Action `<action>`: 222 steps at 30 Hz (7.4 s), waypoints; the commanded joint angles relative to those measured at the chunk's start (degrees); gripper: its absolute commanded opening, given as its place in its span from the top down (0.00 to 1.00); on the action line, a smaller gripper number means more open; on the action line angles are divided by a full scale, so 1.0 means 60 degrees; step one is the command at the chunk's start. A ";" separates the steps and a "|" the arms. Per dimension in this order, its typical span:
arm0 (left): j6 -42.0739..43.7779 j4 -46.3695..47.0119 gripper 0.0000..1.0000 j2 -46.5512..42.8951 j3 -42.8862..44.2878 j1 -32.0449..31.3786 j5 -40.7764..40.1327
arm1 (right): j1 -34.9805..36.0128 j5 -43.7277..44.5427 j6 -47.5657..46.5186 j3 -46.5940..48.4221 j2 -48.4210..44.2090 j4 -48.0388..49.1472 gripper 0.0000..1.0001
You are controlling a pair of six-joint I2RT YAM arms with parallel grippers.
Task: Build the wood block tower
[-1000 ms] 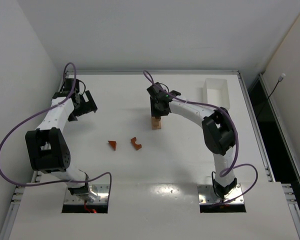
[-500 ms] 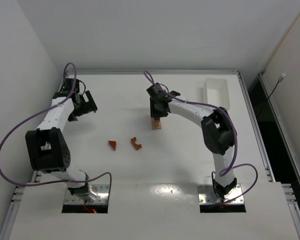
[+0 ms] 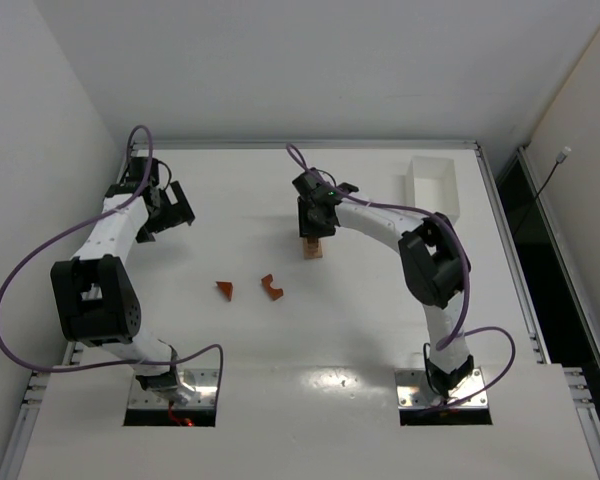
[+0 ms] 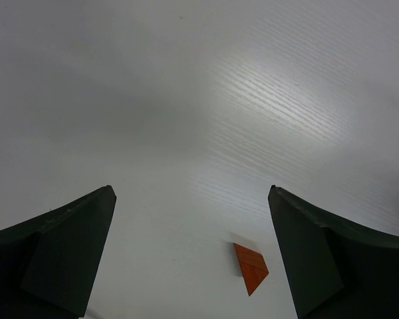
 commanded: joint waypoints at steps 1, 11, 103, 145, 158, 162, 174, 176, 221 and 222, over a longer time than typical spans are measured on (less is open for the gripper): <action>0.0056 0.0272 0.00 -0.0102 0.0079 -0.0065 0.0070 | -0.0144 -0.0191 0.0112 0.0400 0.0142 0.0302 0.63; 0.0056 0.0360 0.00 -0.0291 -0.0198 -0.0065 0.0157 | -0.0145 -0.0105 -0.0150 0.0487 0.0143 0.0391 0.52; 0.0144 0.0830 0.00 -0.1228 -0.1106 -0.0680 0.0449 | -0.0145 -0.1350 -0.2083 -0.0419 -0.1420 0.1444 0.21; 0.0085 0.0639 0.47 0.5084 0.4166 -0.5734 0.2457 | -0.3469 0.1316 -0.4809 -0.5372 -0.8104 0.0918 0.19; 0.0085 0.0639 0.42 0.5172 0.4342 -0.5837 0.2165 | -0.3734 0.0818 -0.4547 -0.5460 -0.8104 0.0918 0.19; 0.0085 0.0639 0.41 0.5260 0.4430 -0.5837 0.2076 | -0.3821 0.0730 -0.4546 -0.5547 -0.8104 0.0918 0.19; 0.0173 0.0639 0.37 0.5348 0.4621 -0.5837 0.1989 | -0.3910 0.0555 -0.4546 -0.5548 -0.8192 0.0918 0.19; 0.0173 0.0639 0.37 0.5348 0.4621 -0.5837 0.1887 | -0.3910 0.0555 -0.4546 -0.5548 -0.8192 0.0918 0.19; 0.0188 0.1782 0.33 -0.1082 -0.1956 -0.4813 0.2104 | -0.3880 -0.1829 -0.7284 -0.6720 -0.8280 0.1504 0.19; 0.0188 0.1898 0.31 -0.1315 -0.2058 -0.4696 0.2222 | -0.3880 -0.2138 -0.7560 -0.6720 -0.8280 0.1504 0.19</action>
